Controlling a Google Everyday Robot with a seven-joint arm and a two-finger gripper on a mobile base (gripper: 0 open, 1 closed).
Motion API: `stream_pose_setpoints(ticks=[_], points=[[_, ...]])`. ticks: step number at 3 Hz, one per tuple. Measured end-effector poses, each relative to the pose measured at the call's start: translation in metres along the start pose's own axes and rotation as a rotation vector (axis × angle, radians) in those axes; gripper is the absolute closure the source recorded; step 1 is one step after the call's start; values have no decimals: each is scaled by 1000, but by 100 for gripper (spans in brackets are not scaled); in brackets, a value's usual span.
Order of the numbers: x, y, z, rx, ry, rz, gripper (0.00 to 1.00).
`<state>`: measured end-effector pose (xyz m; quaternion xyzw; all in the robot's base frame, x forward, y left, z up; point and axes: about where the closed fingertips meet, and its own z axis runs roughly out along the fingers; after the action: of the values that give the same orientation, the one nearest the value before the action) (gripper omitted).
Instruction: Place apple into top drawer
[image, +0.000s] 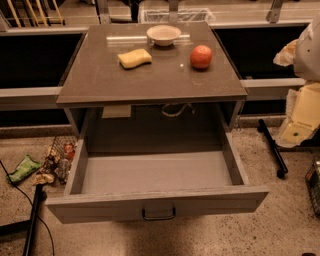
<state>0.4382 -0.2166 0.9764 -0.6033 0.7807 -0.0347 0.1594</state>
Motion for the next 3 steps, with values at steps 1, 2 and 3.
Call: stream_pose_setpoints(ticks=[1,2,3], points=[[0,0,0,0,0,0,0],[-9,-35,9,36,-36,11,0],[-21,-83,25,56,-134,72,0]])
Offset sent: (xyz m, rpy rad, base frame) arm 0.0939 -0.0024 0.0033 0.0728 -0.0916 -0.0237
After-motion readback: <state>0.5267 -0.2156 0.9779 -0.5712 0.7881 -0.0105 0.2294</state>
